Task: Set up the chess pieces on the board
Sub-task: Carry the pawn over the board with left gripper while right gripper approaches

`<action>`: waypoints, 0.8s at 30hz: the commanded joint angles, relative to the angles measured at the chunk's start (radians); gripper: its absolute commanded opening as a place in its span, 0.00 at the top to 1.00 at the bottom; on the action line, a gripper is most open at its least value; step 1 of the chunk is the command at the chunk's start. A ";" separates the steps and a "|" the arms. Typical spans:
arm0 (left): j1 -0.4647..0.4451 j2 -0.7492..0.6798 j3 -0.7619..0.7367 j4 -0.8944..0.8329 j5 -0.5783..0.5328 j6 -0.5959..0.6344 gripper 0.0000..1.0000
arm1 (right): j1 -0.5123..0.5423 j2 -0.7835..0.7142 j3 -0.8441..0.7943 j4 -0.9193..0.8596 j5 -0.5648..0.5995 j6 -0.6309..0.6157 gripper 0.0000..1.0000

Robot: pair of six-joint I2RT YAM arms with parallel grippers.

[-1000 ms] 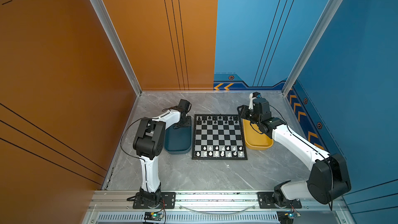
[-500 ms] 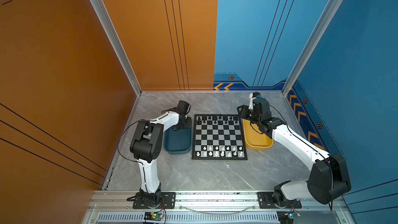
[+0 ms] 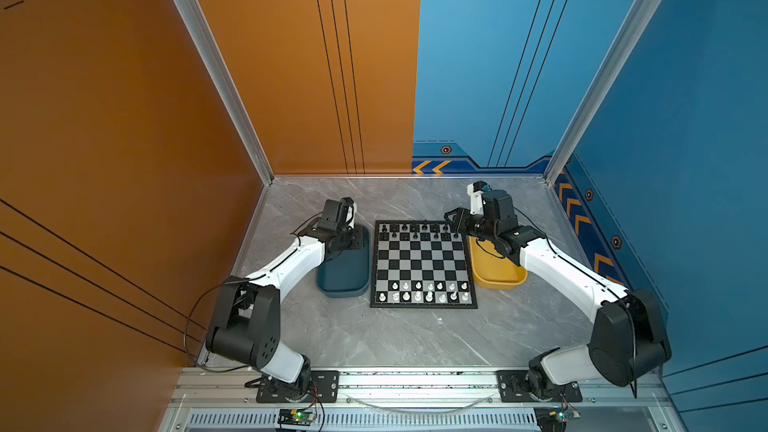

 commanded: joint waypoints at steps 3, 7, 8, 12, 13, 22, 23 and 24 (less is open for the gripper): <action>-0.028 -0.092 -0.064 0.117 0.117 0.032 0.89 | 0.016 0.034 0.058 -0.050 -0.190 -0.038 0.64; -0.069 -0.142 -0.094 0.164 0.168 0.064 0.88 | 0.019 0.025 0.063 -0.054 -0.235 -0.038 0.64; -0.077 -0.152 -0.098 0.170 0.178 0.069 0.88 | 0.019 0.022 0.061 -0.055 -0.239 -0.038 0.64; -0.104 -0.184 -0.117 0.200 0.228 0.088 0.87 | 0.024 0.017 0.062 -0.057 -0.266 -0.033 0.64; -0.113 -0.192 -0.122 0.212 0.243 0.092 0.87 | 0.025 0.017 0.063 -0.057 -0.277 -0.029 0.64; -0.219 -0.260 -0.159 0.277 0.320 0.169 0.86 | 0.033 -0.041 0.042 -0.058 -0.354 0.005 0.63; -0.228 -0.270 -0.165 0.290 0.328 0.175 0.85 | 0.034 -0.052 0.039 -0.058 -0.360 0.010 0.63; -0.238 -0.278 -0.168 0.299 0.335 0.179 0.85 | 0.036 -0.064 0.034 -0.060 -0.369 0.016 0.63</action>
